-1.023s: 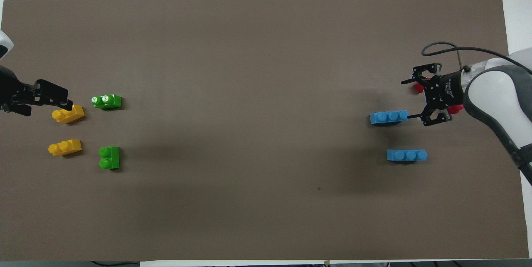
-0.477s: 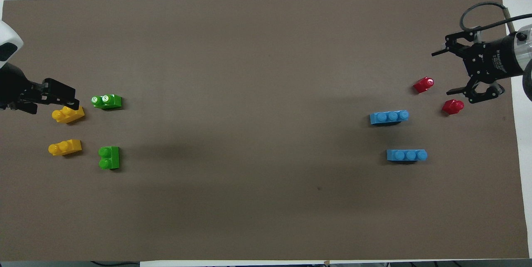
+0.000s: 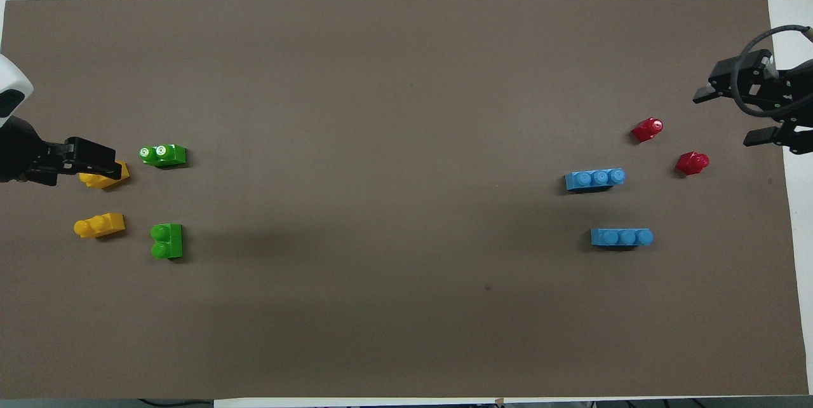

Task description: Remove green block with left arm and hold with right

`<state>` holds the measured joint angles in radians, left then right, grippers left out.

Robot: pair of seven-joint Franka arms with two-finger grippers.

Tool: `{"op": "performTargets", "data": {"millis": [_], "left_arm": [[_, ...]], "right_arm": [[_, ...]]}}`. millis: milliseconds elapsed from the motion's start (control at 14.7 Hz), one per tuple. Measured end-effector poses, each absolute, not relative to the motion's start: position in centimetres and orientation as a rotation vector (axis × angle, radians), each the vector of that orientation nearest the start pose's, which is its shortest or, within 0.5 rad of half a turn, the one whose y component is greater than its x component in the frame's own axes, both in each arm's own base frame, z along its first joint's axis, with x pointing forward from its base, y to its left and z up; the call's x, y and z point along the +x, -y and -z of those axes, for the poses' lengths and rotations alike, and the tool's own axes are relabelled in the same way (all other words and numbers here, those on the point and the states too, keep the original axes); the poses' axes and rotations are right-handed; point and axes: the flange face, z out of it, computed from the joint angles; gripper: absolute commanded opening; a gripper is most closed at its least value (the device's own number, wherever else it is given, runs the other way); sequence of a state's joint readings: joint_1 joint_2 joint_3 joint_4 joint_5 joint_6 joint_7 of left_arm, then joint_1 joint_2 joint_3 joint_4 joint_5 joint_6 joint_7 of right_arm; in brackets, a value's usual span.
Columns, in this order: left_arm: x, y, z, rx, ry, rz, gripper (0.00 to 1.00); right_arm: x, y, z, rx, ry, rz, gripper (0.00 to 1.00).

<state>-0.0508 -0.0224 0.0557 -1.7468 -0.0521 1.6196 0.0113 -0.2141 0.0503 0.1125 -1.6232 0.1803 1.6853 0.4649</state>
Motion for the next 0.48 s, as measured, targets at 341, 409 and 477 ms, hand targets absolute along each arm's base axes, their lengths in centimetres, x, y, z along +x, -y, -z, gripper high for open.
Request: {"op": "performTargets", "data": {"millis": [341,409,477], "left_arm": [[54.4,0.4,-55.8,-3.191,-0.007,-0.159,1.00],[54.4,0.4,-55.8,-3.191,-0.008,-0.159,1.00],[54.4,0.4,-55.8,-3.191,-0.008,-0.159,1.00]], "right_arm": [[56.3,4.5,-60.3,-2.986,-0.555,-0.060,1.00],[56.0,4.5,-60.6,-3.005,-0.509,-0.069,1.00],[55.7,4.4,-60.9,-3.021,-0.454,-0.076,1.00]]}}
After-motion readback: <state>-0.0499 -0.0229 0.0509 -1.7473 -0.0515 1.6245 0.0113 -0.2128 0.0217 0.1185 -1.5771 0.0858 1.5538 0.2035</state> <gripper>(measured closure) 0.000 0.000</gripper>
